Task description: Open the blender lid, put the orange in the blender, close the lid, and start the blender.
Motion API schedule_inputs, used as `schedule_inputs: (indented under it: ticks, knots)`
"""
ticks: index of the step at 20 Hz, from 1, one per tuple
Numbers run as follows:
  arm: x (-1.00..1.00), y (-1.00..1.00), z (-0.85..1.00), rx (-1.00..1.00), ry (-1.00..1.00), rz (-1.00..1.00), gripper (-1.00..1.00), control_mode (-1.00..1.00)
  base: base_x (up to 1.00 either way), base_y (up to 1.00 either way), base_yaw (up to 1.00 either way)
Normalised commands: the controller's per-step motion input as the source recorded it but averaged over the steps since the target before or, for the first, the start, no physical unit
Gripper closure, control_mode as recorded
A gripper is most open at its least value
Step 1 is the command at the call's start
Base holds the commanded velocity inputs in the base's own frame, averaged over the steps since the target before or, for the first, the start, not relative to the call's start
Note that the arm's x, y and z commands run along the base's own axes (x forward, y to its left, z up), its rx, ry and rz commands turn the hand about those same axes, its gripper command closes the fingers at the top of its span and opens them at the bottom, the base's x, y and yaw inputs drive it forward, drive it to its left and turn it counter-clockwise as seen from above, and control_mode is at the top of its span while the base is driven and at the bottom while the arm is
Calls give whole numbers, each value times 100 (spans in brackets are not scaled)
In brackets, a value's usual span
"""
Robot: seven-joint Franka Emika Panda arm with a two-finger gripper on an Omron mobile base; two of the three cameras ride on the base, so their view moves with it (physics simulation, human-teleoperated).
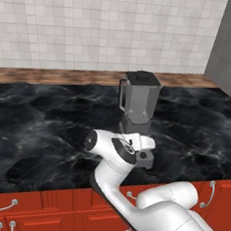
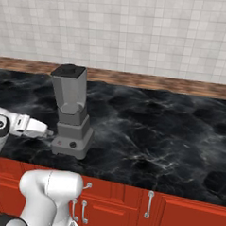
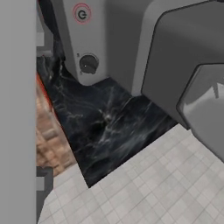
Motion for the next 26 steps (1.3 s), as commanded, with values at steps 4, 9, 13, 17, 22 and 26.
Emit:
schedule_inputs:
  ticks: [4,9,13,17,22,26]
  knots:
    - [13,-12,0,0,0,0,-100,-100,0,0,0]
    - [9,-1,0,0,0,0,-100,-100,0,0,0]
    - [7,0,0,0,0,0,-100,-100,0,0,0]
    - [1,18,0,-1,0,0,-100,-100,0,0,0]
    - [11,34,0,-2,0,0,-100,-100,0,0,0]
    - [29,2,0,0,0,0,-100,-100,0,0,0]
